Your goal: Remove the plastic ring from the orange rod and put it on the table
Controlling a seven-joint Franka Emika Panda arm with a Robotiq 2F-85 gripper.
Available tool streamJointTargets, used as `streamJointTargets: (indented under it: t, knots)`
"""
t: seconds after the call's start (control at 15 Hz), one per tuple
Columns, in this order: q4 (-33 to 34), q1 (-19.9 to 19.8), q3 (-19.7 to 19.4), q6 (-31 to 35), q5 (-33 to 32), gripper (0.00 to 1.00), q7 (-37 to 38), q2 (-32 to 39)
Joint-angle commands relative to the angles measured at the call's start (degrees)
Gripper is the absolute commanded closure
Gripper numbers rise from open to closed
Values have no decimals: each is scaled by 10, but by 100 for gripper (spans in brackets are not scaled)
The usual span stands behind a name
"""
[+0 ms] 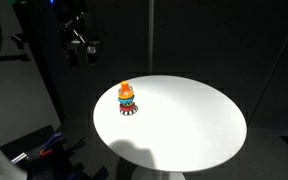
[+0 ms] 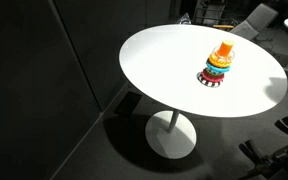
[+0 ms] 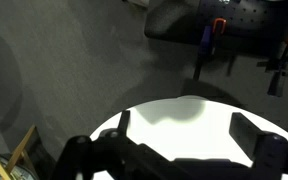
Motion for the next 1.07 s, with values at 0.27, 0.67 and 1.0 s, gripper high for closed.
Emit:
streamJointTargets:
  t: [0.27,0.67,1.0]
  knots:
    - [3,16,-12,-5,-7,0,8,-1]
    - [5,21,-13,69,5,0,56,22]
    - [15,26,-20,147,40,0,71,66]
